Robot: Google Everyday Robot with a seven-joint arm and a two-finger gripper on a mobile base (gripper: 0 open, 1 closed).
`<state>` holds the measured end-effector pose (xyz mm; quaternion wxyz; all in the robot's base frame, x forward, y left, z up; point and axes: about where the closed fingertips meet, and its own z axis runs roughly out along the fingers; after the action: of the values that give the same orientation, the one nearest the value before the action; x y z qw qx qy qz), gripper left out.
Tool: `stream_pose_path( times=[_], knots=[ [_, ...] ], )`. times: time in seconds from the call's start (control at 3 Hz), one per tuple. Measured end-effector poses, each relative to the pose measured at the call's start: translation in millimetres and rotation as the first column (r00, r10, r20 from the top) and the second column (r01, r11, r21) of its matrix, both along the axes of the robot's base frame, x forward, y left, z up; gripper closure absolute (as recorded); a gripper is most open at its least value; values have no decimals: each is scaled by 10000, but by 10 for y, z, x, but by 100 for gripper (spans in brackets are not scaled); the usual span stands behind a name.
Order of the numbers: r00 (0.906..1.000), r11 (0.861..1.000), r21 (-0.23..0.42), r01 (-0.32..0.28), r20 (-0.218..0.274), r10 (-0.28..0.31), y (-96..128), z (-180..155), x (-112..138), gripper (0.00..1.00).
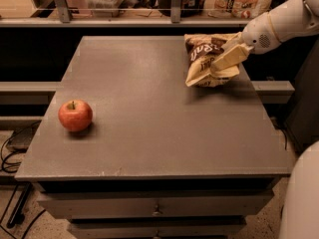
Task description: Move brown chip bag near sponge
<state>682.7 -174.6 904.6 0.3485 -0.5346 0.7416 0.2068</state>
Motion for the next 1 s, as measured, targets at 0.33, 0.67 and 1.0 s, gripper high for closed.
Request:
stream_pose_path(
  times=[0.33, 0.67, 1.0],
  knots=[
    [9998, 9998, 123, 175, -109, -173, -6, -71, 162, 36],
    [9995, 9999, 112, 103, -286, -100, 3, -92, 155, 5],
    [9992, 9999, 117, -12, -402, 17, 6, -56, 85, 0]
  ],
)
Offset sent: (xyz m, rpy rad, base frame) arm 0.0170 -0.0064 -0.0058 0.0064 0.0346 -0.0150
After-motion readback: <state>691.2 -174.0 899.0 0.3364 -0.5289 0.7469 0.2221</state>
